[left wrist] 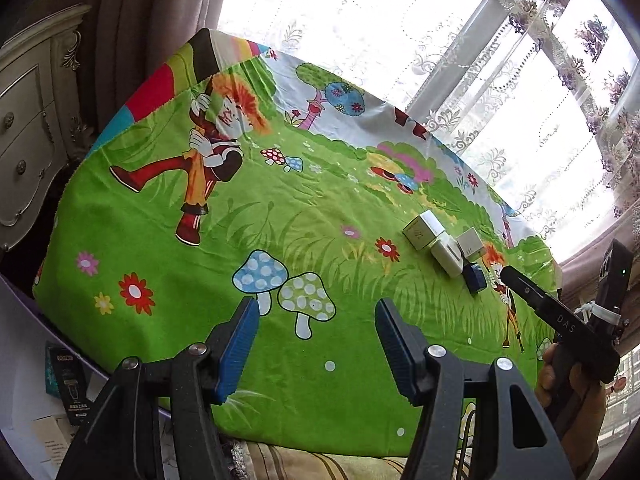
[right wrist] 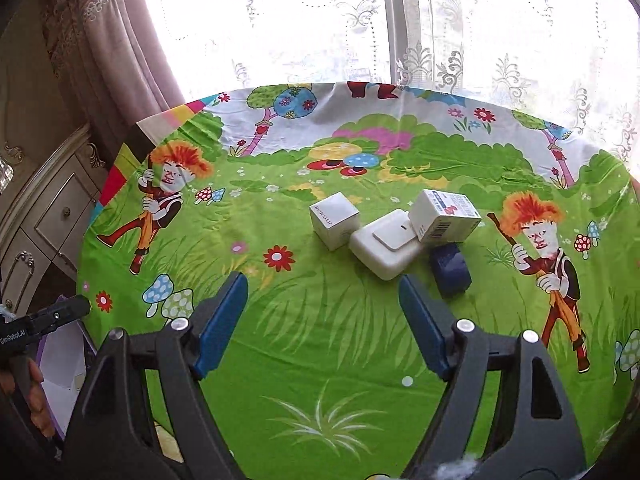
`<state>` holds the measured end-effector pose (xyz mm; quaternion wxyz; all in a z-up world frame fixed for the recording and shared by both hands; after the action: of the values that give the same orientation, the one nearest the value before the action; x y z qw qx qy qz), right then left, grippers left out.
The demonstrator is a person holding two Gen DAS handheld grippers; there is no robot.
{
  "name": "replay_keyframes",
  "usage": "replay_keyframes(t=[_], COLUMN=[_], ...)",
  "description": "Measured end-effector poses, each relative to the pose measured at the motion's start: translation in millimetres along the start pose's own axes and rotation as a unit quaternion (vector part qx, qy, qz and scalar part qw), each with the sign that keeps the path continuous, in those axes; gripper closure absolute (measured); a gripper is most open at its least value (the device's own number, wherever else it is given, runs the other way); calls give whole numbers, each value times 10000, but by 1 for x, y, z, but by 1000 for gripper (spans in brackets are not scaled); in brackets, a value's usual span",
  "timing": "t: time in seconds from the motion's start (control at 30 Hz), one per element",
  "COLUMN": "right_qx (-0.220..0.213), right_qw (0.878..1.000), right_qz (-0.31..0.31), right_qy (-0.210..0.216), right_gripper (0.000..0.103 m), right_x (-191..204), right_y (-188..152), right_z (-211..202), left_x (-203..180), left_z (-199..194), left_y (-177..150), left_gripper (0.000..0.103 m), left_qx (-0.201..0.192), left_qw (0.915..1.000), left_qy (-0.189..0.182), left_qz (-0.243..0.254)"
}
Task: Organize rigid objects
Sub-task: 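Move both open tools back over the remaining items on the table, then grasp the white JIYIN MUSIC box with the left tool while the right tool grasps the blue tape roll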
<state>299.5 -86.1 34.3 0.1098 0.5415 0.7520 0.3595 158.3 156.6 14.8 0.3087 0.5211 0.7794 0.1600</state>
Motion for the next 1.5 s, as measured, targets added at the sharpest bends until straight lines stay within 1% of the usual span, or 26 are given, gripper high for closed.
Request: replay_keyframes(t=[0.13, 0.23, 0.37, 0.53, 0.77, 0.9, 1.0, 1.17, 1.23, 1.37, 1.4, 1.47, 1.5], right_qx=[-14, 39, 124, 183, 240, 306, 338, 393, 414, 498, 486, 475, 470], right_qw=[9993, 9986, 9971, 9948, 9947, 9944, 9946, 9941, 9938, 9927, 9926, 9929, 9930], right_qz=[141, 220, 215, 338, 381, 395, 401, 457, 447, 461, 421, 359, 338], right_qy=[-336, -475, -720, -940, -919, -927, -892, -896, -928, -997, -1028, -1028, -1027], right_gripper=[23, 23, 23, 23, 23, 23, 23, 23, 26, 41, 43, 54, 57], right_x=[-33, -50, -69, -92, -104, -110, -112, -117, -118, -121, -120, -118, -118], right_y=[4, 5, 2, 2, 7, 7, 7, 7, 6, 4, 4, 4, 4], right_z=[12, 24, 41, 57, 75, 85, 92, 101, 104, 111, 111, 110, 110], left_x=[-31, -52, -78, -109, -139, -151, -156, -159, -159, -163, -164, -164, -165], left_z=[26, 48, 76, 111, 152, 170, 182, 203, 207, 215, 216, 220, 221], left_y=[12, 21, 29, 46, 70, 78, 82, 84, 85, 86, 86, 85, 84], left_gripper=[42, 42, 42, 42, 42, 41, 40, 40, 40, 40, 40, 41, 46], left_qx=[122, 218, 366, 443, 385, 334, 375, 503, 514, 557, 573, 639, 653], left_qw=[9992, 9974, 9933, 9867, 9739, 9641, 9599, 9557, 9549, 9513, 9512, 9505, 9500], left_qy=[-111, -222, -363, -531, -528, -565, -672, -615, -665, -743, -770, -843, -854], left_qz=[376, 645, 1030, 1474, 2173, 2573, 2696, 2833, 2847, 2939, 2932, 2922, 2933])
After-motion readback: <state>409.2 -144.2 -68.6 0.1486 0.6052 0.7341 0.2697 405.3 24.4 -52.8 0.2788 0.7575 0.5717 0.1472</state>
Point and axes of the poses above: each gripper's, at about its wrist camera, not at the fingertips, and z roughly the way its jaws point, x to its left, y to its top, the point moved 3 cm from there along z, roughly the way its jaws point, and after that the axes turned 7 degrees about z, right-handed, at the moved point
